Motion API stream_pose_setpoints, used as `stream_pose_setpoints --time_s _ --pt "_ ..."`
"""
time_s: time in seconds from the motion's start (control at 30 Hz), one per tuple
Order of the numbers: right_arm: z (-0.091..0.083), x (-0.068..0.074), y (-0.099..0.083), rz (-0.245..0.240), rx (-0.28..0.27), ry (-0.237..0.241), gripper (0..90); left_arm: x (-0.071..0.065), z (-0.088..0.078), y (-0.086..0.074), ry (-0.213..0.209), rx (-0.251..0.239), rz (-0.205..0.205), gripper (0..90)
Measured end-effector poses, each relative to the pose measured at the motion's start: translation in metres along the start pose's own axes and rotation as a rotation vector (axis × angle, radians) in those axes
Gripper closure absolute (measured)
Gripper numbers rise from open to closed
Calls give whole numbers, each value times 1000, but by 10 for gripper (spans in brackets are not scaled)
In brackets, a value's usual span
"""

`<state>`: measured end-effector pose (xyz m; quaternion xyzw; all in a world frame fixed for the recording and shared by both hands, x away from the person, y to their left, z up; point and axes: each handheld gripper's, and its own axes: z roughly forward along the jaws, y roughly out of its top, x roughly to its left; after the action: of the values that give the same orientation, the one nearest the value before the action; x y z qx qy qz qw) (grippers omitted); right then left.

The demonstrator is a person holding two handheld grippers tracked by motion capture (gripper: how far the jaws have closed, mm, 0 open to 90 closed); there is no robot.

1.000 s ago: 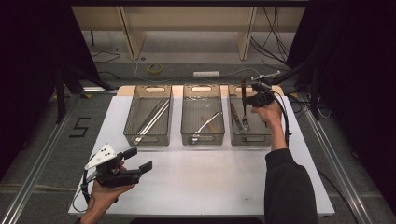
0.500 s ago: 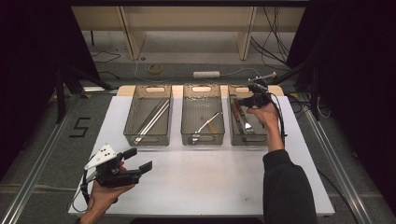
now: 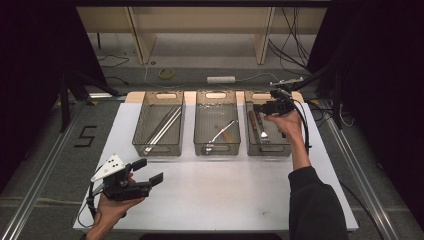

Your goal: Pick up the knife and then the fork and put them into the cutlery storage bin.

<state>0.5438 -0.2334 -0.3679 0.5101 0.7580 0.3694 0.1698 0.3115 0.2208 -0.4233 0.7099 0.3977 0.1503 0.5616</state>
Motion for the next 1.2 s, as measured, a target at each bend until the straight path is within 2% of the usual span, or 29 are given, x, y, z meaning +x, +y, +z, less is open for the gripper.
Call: stream_pose_setpoints --time_s 0.1,0.23,0.5,0.73,0.87,0.97,1.07,1.2 --pt "-5 7 -3 -21 -18 13 358 0 0 0 1 1 2 160" --pt "-15 18 -10 -24 -58 56 332 0 0 0 3 2 2 160" --pt "-39 40 -36 -73 -123 108 282 0 0 -1 3 1 -3 160" --pt "-54 56 -60 -97 -165 153 264 0 2 -1 5 7 -3 160" --pt "-60 63 -70 -97 -190 189 264 2 2 -2 7 8 -9 160" --pt "-62 67 -77 -110 -194 192 262 3 3 -1 6 10 -11 160" --pt "-62 70 -84 -106 -195 215 256 2 4 -1 3 12 -9 160" --pt "-62 74 -93 -109 -193 222 255 2 4 -1 2 11 -7 160"
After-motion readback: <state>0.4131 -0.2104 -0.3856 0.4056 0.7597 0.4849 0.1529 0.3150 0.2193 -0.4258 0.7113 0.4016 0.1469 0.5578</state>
